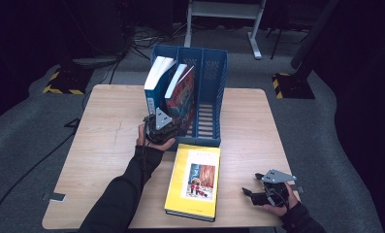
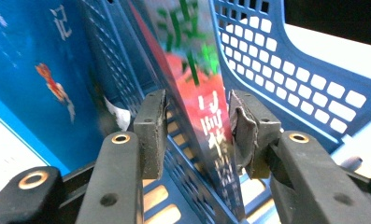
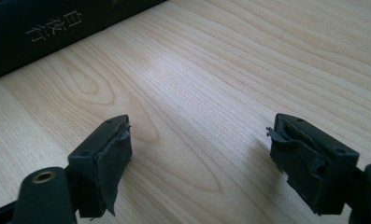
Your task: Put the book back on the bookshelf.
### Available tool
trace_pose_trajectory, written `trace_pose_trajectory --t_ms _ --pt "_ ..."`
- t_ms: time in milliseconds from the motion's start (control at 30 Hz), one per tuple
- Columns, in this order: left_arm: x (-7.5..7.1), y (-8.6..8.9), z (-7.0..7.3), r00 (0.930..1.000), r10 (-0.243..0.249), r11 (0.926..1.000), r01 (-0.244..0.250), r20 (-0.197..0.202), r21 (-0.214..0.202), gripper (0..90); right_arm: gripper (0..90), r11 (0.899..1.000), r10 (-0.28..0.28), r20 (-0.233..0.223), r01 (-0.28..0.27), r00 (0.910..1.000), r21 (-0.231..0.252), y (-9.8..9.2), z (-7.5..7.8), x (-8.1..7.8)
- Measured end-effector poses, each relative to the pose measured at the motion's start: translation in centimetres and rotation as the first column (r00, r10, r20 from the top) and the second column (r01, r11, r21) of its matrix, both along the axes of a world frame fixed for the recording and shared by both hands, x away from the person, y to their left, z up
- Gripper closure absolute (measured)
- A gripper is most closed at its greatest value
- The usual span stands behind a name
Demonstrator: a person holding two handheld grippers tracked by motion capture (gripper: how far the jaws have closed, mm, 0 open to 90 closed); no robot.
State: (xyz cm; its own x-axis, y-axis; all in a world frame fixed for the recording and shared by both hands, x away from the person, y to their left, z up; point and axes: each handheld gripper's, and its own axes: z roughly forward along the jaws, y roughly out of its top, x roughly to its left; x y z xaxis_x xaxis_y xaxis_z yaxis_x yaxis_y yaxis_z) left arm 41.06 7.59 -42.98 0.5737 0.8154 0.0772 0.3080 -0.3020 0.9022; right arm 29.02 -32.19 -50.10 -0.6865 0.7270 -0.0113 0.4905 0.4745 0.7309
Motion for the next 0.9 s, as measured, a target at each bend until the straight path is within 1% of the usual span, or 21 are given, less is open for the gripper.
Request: trace_pose_trajectory --t_ms 67,133,200,233,300,333,400,467,533,567,633,667,733,767,800,833,867,900 --pt "-0.1 -0.1 0.0 0.9999 0.002 1.0 -0.002 -0.012 0.002 59.9 20.8 1.0 0.0 0.0 0.0 1.0 0.0 0.0 0.0 0.0" --pt "-0.2 -0.2 0.0 0.9996 0.02 0.9998 -0.02 -0.021 0.009 61.4 20.8 1.0 0.0 0.0 0.0 1.0 0.0 0.0 0.0 0.0" --pt "-0.2 -0.5 0.2 0.9982 0.055 0.9983 -0.054 -0.025 0.023 63.2 20.8 1.0 0.0 0.0 0.0 1.0 0.0 0.0 0.0 0.0" --pt "-0.1 -0.7 0.2 0.9974 0.065 0.9977 -0.065 -0.031 0.018 64.1 20.6 1.0 0.0 -0.001 0.0 1.0 0.0 0.0 0.0 0.0" --pt "0.2 -1.1 0.3 0.994 0.103 0.9946 -0.103 -0.035 0.011 66.7 20.4 1.0 0.001 -0.001 -0.001 1.0 0.0 0.0 0.0 0.0" --pt "0.3 -1.3 0.2 0.9929 0.114 0.9934 -0.114 -0.031 0.01 68.2 20.4 1.0 0.0 -0.001 0.0 1.0 0.0 0.0 0.0 0.0" --pt "0.8 -1.7 0.2 0.9898 0.136 0.9906 -0.136 -0.044 -0.011 70.3 20.4 1.0 0.0 0.0 0.0 1.0 0.0 0.0 0.0 0.0" --pt "1.4 -2.2 0.3 0.9871 0.156 0.9877 -0.156 -0.036 0.013 71.6 20.4 1.0 0.0 0.0 0.0 1.0 0.0 0.0 0.0 0.0" --pt "2.0 -2.6 0.4 0.9834 0.177 0.9841 -0.177 -0.039 0.018 72.6 20.4 1.0 0.0 -0.001 0.0 1.0 0.0 0.0 0.0 0.0" --pt "2.3 -2.8 0.4 0.9815 0.188 0.982 -0.187 -0.037 0.026 72.7 20.4 1.0 0.0 0.0 0.0 1.0 0.0 0.0 0.0 0.0" --pt "2.8 -2.9 0.4 0.9764 0.209 0.9778 -0.209 -0.054 0.004 72.9 20.4 1.0 0.0 0.0 0.0 1.0 0.0 0.0 0.0 0.0" --pt "3.2 -2.8 0.5 0.974 0.216 0.9759 -0.218 -0.068 -0.016 73.2 20.4 1.0 0.0 0.0 0.0 1.0 0.0 0.0 0.0 0.0" --pt "3.5 -3.0 0.5 0.97 0.234 0.972 -0.235 -0.065 -0.004 72.9 20.4 1.0 0.0 0.0 0.0 1.0 0.0 0.0 0.0 0.0" --pt "3.6 -3.0 0.5 0.9675 0.242 0.9698 -0.243 -0.074 -0.016 72.7 20.4 1.0 0.0 0.001 0.0 1.0 -0.001 0.0 0.0 0.0" --pt "3.7 -2.9 0.5 0.9649 0.247 0.9672 -0.251 -0.088 -0.038 72.9 20.4 1.0 0.0 0.001 0.0 1.0 -0.001 0.0 0.0 0.0" --pt "3.8 -2.9 0.6 0.9605 0.26 0.9626 -0.266 -0.098 -0.051 73.1 20.4 1.0 0.0 0.001 0.0 1.0 -0.001 0.0 0.0 0.0" --pt "3.8 -2.9 0.6 0.9585 0.267 0.9613 -0.272 -0.1 -0.041 72.6 20.4 1.0 0.0 0.0 0.0 1.0 -0.001 0.0 0.0 0.0" --pt "3.9 -2.9 0.6 0.956 0.275 0.9586 -0.281 -0.103 -0.047 72.2 20.4 1.0 0.0 0.001 0.0 1.0 -0.001 0.0 0.0 0.0"
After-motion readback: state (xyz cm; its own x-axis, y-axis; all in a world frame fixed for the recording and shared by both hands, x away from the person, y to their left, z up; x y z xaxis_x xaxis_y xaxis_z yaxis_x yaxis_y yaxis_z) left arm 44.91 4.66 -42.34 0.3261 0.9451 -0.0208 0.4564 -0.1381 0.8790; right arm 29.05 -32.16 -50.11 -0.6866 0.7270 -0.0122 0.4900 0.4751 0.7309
